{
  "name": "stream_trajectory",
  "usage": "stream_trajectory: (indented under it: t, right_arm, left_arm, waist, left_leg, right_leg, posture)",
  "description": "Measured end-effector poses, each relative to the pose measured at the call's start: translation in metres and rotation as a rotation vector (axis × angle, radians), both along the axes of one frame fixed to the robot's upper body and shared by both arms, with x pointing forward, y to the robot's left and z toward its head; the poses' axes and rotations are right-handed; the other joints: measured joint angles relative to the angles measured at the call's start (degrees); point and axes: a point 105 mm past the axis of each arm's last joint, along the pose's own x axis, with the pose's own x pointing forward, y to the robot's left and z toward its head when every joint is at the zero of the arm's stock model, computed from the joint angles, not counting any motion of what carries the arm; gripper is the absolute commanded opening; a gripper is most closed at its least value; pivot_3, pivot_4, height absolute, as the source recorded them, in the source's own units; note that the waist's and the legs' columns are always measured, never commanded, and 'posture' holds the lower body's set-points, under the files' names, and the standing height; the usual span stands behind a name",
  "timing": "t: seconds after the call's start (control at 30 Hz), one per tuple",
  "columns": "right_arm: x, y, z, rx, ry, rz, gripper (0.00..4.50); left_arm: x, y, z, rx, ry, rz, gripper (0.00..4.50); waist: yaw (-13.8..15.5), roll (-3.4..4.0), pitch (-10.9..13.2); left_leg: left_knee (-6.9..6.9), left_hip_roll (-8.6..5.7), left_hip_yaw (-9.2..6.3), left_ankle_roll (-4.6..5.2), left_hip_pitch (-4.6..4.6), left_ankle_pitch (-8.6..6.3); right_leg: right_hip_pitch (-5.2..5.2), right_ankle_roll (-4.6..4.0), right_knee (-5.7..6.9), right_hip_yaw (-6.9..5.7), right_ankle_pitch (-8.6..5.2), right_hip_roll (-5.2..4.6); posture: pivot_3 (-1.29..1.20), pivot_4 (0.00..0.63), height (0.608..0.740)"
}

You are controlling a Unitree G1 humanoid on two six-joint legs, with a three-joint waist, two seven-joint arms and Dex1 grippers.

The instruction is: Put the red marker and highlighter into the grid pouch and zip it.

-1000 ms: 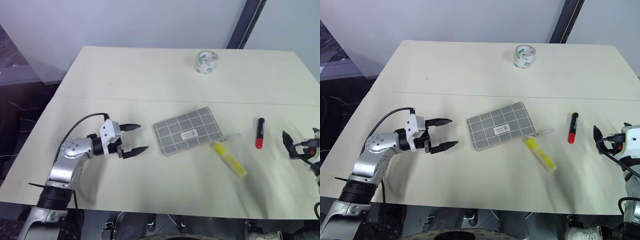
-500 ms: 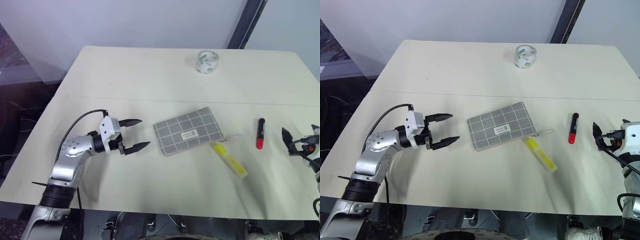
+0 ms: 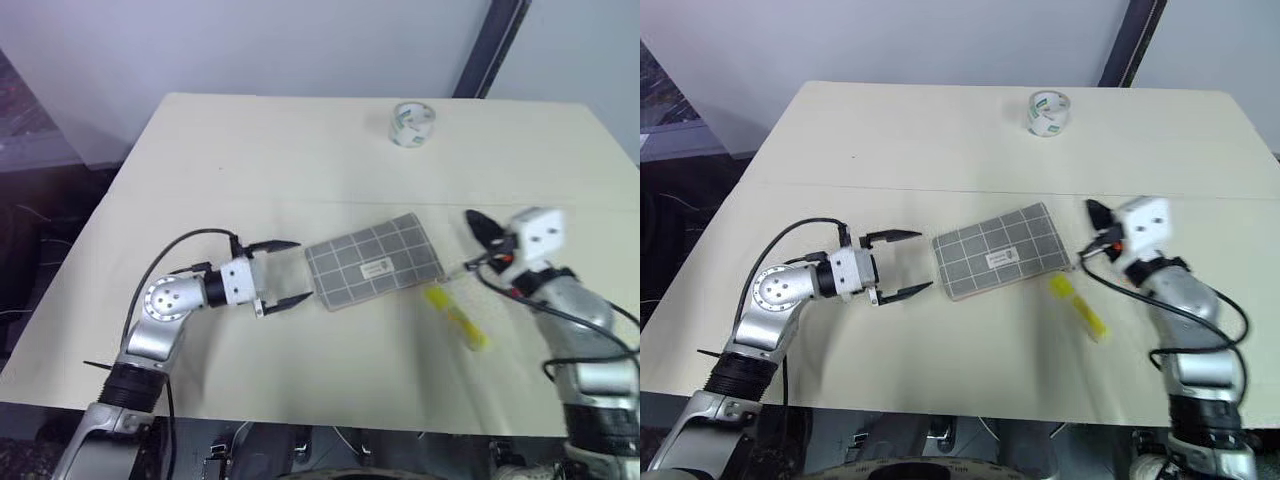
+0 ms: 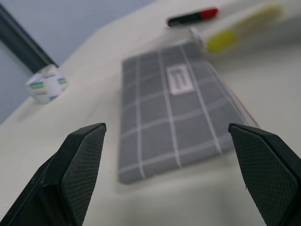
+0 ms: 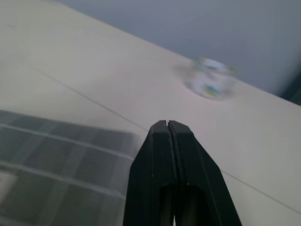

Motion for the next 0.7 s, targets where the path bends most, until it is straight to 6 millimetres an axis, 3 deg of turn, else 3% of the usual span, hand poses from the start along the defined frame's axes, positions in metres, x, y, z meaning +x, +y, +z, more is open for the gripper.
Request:
stream_trajectory:
  t: [0.1, 0.2, 0.37, 0.6, 0.7]
  right_arm:
    - [0.008, 0.018, -0.027, -0.100, 0.091, 0.036, 0.02]
    - [0.012, 0.012, -0.052, -0.155, 0.192, -0.008, 0.02]
    - [0.015, -0.006, -0.052, -0.283, 0.208, -0.053, 0.02]
    - [0.013, -0.001, -0.058, -0.303, 0.230, -0.026, 0.02]
    - [0.013, 0.000, -0.058, -0.302, 0.233, -0.021, 0.00]
  left_arm:
    - [0.000, -0.007, -0.008, 0.046, -0.039, -0.050, 4.40]
    - [0.004, -0.017, -0.008, 0.075, -0.109, -0.084, 4.40]
    - [0.006, -0.032, -0.014, 0.111, -0.215, -0.120, 4.40]
    - [0.014, -0.063, -0.018, 0.076, -0.258, -0.128, 4.40]
    - [0.021, -0.070, -0.017, 0.085, -0.271, -0.122, 3.58]
  waist:
    - [0.05, -0.02, -0.01]
    - [0.00, -0.02, -0.01]
    - [-0.23, -0.03, -0.02]
    - [-0.09, -0.05, -0.03]
    - [-0.27, -0.06, -0.03]
  left_leg:
    - [0.01, -0.09, 0.01, 0.07, -0.03, -0.04]
    - [0.00, -0.17, 0.01, 0.13, -0.07, -0.08]
    - [-0.03, -0.16, 0.00, 0.12, -0.05, -0.08]
    - [0.23, -0.13, -0.07, 0.11, 0.01, -0.05]
    - [0.47, -0.13, -0.07, 0.14, 0.01, -0.07]
  right_leg:
    - [0.03, 0.00, -0.11, 0.00, 0.01, -0.05]
    - [0.00, 0.07, -0.13, 0.00, 0.05, -0.09]
    - [-0.01, 0.25, -0.10, -0.02, 0.15, -0.06]
    - [0.12, 0.27, 0.09, -0.11, 0.17, -0.05]
    - [0.12, 0.29, 0.32, -0.10, 0.17, -0.05]
  posture:
    - [0.00, 0.150, 0.740]
    - [0.00, 0.150, 0.740]
    - [0.00, 0.150, 0.740]
    - [0.00, 0.150, 0.740]
    - [0.00, 0.150, 0.740]
